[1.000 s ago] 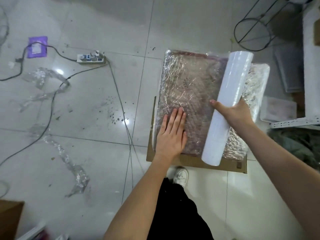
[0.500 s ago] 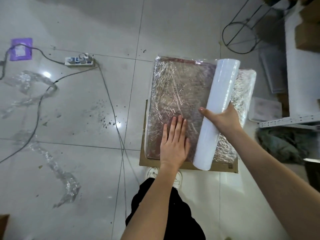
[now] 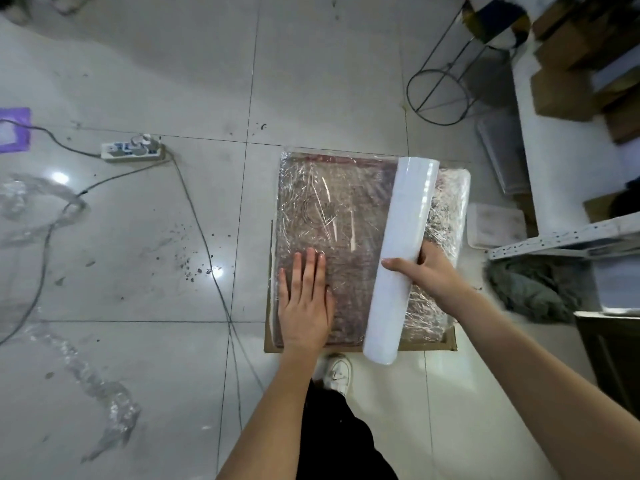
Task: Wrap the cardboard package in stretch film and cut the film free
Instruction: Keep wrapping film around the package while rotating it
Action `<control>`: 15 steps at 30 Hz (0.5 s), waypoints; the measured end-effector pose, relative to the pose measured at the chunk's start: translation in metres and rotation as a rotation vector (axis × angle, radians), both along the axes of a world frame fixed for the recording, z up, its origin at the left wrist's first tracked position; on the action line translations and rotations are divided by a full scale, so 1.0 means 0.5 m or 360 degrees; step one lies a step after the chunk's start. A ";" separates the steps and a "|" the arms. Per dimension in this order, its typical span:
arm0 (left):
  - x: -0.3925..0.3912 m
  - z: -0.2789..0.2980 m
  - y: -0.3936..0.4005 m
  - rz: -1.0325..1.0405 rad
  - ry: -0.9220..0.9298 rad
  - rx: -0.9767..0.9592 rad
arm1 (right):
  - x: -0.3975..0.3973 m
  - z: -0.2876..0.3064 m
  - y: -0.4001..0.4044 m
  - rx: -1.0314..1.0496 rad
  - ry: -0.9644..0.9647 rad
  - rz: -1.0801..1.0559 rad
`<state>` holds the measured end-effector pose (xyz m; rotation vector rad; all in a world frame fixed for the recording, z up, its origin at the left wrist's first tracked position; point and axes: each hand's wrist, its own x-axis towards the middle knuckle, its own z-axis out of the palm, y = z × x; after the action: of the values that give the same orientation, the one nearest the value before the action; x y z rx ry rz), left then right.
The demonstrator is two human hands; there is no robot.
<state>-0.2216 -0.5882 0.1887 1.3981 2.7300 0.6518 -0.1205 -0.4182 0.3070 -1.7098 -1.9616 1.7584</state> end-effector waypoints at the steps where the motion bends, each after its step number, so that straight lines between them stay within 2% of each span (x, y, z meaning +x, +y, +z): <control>1: 0.002 -0.002 -0.005 0.0002 -0.0004 0.0020 | 0.005 0.000 0.002 0.0021 -0.0025 0.0027; 10: 0.011 -0.010 -0.014 -0.0016 0.0005 0.0073 | 0.029 0.018 0.032 0.0552 -0.0504 0.0211; 15: 0.010 -0.003 -0.009 0.0005 0.0053 0.0029 | 0.022 0.002 0.032 0.0521 -0.0544 0.0166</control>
<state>-0.2166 -0.5927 0.1870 1.4214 2.7594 0.6610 -0.1093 -0.4023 0.3079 -1.9124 -2.3480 1.1333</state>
